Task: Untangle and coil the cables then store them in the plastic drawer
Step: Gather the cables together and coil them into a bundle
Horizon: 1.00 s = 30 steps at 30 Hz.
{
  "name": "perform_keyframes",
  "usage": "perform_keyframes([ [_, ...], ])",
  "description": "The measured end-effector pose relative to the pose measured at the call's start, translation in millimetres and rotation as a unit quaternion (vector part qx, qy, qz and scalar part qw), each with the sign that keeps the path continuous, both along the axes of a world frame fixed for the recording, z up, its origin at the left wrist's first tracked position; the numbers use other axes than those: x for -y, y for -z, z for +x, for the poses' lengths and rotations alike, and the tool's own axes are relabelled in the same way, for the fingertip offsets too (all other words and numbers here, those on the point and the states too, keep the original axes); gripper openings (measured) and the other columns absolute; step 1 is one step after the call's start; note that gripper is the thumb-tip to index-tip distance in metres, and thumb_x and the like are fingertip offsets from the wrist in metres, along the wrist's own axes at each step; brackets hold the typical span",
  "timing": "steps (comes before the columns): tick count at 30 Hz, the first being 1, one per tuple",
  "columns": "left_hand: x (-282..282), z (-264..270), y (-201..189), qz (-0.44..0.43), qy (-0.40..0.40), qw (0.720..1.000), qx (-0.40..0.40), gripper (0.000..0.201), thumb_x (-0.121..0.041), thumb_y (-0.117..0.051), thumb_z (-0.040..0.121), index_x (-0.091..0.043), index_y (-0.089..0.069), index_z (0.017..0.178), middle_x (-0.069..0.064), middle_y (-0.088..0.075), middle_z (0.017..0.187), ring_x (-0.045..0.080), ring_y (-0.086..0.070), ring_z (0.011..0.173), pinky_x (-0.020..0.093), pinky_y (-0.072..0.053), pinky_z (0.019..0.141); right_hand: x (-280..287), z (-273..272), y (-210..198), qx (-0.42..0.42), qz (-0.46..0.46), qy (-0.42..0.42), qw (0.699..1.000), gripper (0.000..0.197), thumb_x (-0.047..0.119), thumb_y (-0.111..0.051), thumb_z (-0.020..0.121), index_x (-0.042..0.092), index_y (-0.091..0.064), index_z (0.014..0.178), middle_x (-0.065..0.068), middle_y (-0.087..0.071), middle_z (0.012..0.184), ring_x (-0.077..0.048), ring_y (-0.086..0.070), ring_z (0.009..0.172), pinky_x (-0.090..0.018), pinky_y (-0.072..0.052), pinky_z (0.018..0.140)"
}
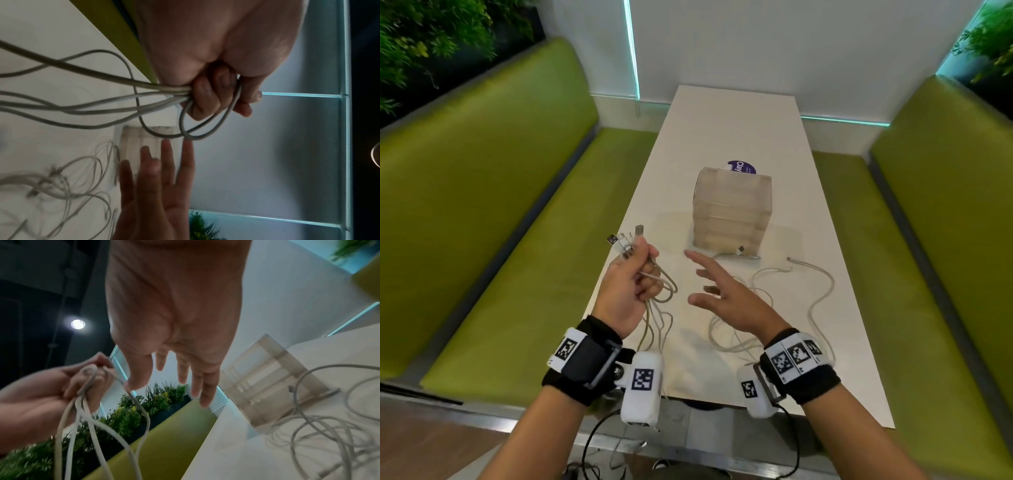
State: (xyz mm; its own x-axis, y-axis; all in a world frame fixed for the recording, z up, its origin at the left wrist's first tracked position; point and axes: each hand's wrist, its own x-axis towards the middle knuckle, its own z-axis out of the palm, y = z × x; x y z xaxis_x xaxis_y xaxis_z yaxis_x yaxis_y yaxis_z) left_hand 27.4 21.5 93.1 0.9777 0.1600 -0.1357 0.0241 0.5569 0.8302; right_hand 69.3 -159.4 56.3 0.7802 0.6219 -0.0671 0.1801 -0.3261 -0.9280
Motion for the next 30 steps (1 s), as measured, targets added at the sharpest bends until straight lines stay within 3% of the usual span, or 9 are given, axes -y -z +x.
perform_keyframes([
  [3,1,0,-6,0.001,0.009,1.0,0.009,0.036,-0.031,-0.041,0.098,-0.012,-0.052,0.07,-0.01,-0.026,0.043,0.003,-0.018,0.037,0.02,-0.015,0.04,-5,0,0,0.023,-0.056,-0.066,0.996,0.023,0.029,-0.06,0.093,0.039,-0.056,0.113,0.014,-0.019,0.157,0.002,-0.02,0.139,-0.026,-0.027,0.108],
  [6,-7,1,-7,-0.007,-0.007,1.0,0.02,0.033,-0.031,-0.043,0.096,-0.011,-0.05,0.071,-0.01,-0.025,0.042,0.003,-0.019,0.036,0.02,-0.014,0.039,1,-2,1,0.001,-0.061,-0.091,0.994,0.007,0.028,-0.055,0.096,0.022,-0.057,0.095,0.015,-0.039,0.148,0.0,-0.022,0.141,-0.022,-0.022,0.111],
  [9,-22,3,-4,-0.024,-0.053,0.998,0.029,0.032,-0.031,-0.041,0.097,-0.012,-0.048,0.073,-0.011,-0.026,0.041,0.002,-0.02,0.035,0.019,-0.013,0.039,14,0,2,-0.044,-0.043,-0.101,0.993,0.013,0.021,-0.052,0.098,0.011,-0.058,0.091,-0.005,-0.071,0.101,-0.011,-0.063,0.109,-0.022,-0.042,0.094],
  [11,-33,4,-1,-0.029,-0.083,0.996,0.029,0.032,-0.031,-0.04,0.099,-0.013,-0.049,0.074,-0.011,-0.027,0.042,0.002,-0.021,0.035,0.018,-0.016,0.038,26,3,3,-0.054,-0.039,-0.072,0.995,0.018,0.018,-0.05,0.099,0.015,-0.059,0.084,-0.01,-0.069,0.078,-0.015,-0.067,0.082,-0.03,-0.046,0.08],
  [13,-41,4,2,-0.026,-0.102,0.994,0.024,0.032,-0.032,-0.041,0.099,-0.014,-0.05,0.074,-0.01,-0.027,0.044,0.003,-0.021,0.036,0.017,-0.017,0.037,38,8,3,-0.057,-0.039,-0.049,0.996,0.021,0.017,-0.049,0.099,0.017,-0.062,0.082,0.001,-0.063,0.067,-0.02,-0.064,0.073,-0.036,-0.047,0.076],
  [17,-39,5,13,0.048,-0.091,0.995,-0.008,0.03,-0.032,-0.048,0.096,-0.012,-0.053,0.074,-0.008,-0.029,0.048,0.004,-0.021,0.038,0.017,-0.019,0.037,47,4,-10,-0.08,0.024,0.005,0.997,0.019,0.013,-0.049,0.099,0.009,-0.063,0.087,0.001,-0.05,0.06,-0.021,-0.058,0.059,-0.033,-0.049,0.069],
  [22,-3,-1,16,0.207,0.052,0.977,-0.023,0.03,-0.035,-0.055,0.088,-0.007,-0.064,0.083,0.001,-0.023,0.06,0.008,-0.022,0.044,0.018,-0.023,0.04,18,-7,-38,-0.054,0.117,0.079,0.988,0.022,0.016,-0.052,0.098,0.004,-0.063,0.083,0.001,-0.044,0.055,-0.014,-0.038,0.046,-0.028,-0.04,0.049],
  [26,22,-4,12,0.267,0.121,0.956,-0.016,0.022,-0.024,-0.057,0.092,-0.003,-0.064,0.091,-0.006,-0.029,0.055,0.01,-0.023,0.046,0.02,-0.023,0.041,-1,-9,-41,0.022,0.089,0.145,0.985,0.021,0.024,-0.061,0.092,0.009,-0.065,0.079,0.001,-0.052,0.052,-0.016,-0.043,0.047,-0.029,-0.039,0.049],
  [30,28,-6,11,0.312,0.122,0.942,0.005,0.011,-0.017,-0.059,0.093,-0.012,-0.061,0.083,-0.007,-0.038,0.052,0.011,-0.027,0.047,0.025,-0.023,0.044,-3,-12,-41,-0.011,0.129,0.162,0.978,0.016,0.022,-0.062,0.092,0.007,-0.056,0.088,0.0,-0.052,0.05,-0.013,-0.043,0.044,-0.024,-0.038,0.047],
])
